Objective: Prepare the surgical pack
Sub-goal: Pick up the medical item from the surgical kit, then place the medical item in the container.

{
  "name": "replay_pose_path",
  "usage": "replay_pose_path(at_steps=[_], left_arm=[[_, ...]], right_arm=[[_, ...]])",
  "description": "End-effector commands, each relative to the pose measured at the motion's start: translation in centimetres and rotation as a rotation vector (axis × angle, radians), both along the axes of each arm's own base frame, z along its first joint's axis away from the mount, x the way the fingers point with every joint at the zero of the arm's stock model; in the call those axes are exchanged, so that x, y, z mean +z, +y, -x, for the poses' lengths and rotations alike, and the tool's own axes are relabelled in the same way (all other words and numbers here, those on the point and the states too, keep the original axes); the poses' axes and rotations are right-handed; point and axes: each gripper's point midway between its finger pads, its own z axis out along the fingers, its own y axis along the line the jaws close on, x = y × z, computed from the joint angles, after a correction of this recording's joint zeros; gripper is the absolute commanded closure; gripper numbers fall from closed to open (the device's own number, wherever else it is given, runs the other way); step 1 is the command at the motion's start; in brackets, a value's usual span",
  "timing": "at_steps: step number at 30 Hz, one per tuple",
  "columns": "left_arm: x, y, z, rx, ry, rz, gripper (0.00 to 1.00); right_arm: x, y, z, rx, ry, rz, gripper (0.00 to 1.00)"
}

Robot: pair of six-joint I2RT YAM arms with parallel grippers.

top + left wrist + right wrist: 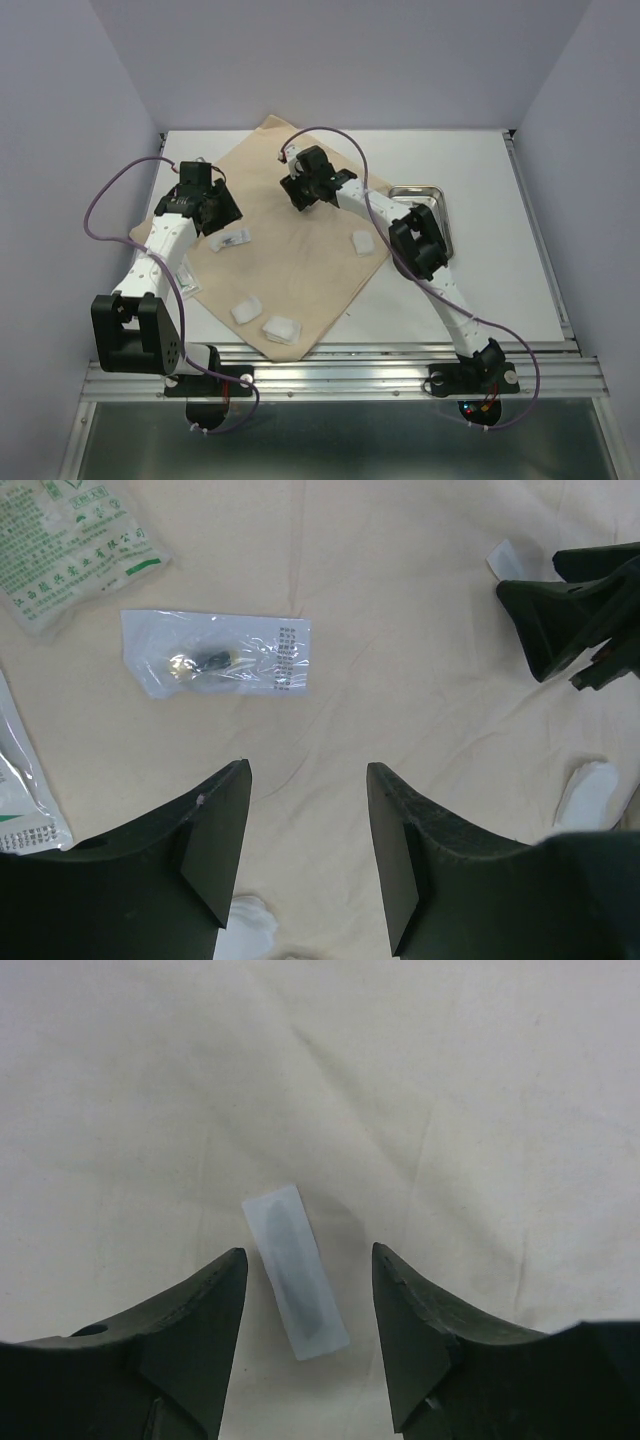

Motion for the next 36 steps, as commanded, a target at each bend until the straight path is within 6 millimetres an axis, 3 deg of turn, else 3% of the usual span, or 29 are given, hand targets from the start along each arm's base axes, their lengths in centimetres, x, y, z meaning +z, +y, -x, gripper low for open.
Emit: replay_pose_path(at_steps=[1,7,11,12,13,19,22,23,26,27,28,29,31,32,33,35,36], left_arm=[[1.3,0.3,0.0,-0.006,-0.039,-0.011,0.39],[1.1,0.1,-0.1,-0.012,-0.034,-0.004,0.39],[1.2,0.1,-0.2,-0.013,-0.039,-0.001,0.39],[1.3,0.1,-0.3,-0.013,-0.043,0.000,0.39],[1.3,0.1,-0.2,-0.012,-0.042,-0.002,0.39],[1.5,0.1,-0.2,-0.012,-0.045,-0.004,0.39],[1.6,0.2,-0.2,-0.012,-0.047,-0.008,0.39],[1.6,0.2,-0.3,-0.014,-0.049,-0.011,0.39],[1.9,0.6,-0.4,-0.009,-0.053,-0.028,0.39],[2.0,0.7,-0.4,-0.006,-0.051,-0.033,0.39],[2.3,0.7,-0.4,-0.009,-0.057,-0.035,0.39],[2.3,0.8,-0.4,-0.008,-0.057,-0.036,0.39],[2.5,0.8,-0.5,-0.009,-0.062,-0.036,0.39],[2.6,0.8,-0.5,-0.010,-0.065,-0.037,0.39],[2.6,0.7,-0.5,-0.010,-0.068,-0.035,0.39],[2.7,0.7,-0.5,-0.014,-0.071,-0.034,0.39],[2.7,0.7,-0.5,-0.015,-0.071,-0.035,0.39]], right_arm=[[-2.1,0.0,0.8,0.008,0.046,0.026,0.47],[-1.9,-0.3,1.2,0.006,0.050,0.022,0.63],[1.0,-0.4,0.8,-0.016,0.002,-0.008,0.88],[0.7,-0.6,0.8,-0.020,0.005,-0.003,0.90],[1.9,-0.5,0.7,-0.025,-0.014,-0.020,0.93],[7.4,-0.9,0.2,-0.075,-0.095,-0.082,0.97],[9.0,-2.2,-0.2,-0.154,-0.131,-0.087,0.98],[10.6,-2.6,-0.1,-0.172,-0.152,-0.101,0.98],[11.1,-4.2,0.3,-0.238,-0.157,-0.085,0.98],[12.8,-5.1,0.6,-0.270,-0.180,-0.094,0.98],[11.8,-5.9,1.2,-0.284,-0.162,-0.072,0.98],[13.6,-7.2,1.4,-0.311,-0.183,-0.086,0.98],[14.2,-9.7,1.5,-0.370,-0.176,-0.107,0.98],[12.2,-11.3,2.4,-0.386,-0.140,-0.076,0.98],[14.2,-13.6,2.3,-0.433,-0.162,-0.114,0.98],[14.0,-16.5,3.0,-0.484,-0.145,-0.120,0.98],[11.8,-18.3,4.1,-0.507,-0.101,-0.091,0.98]])
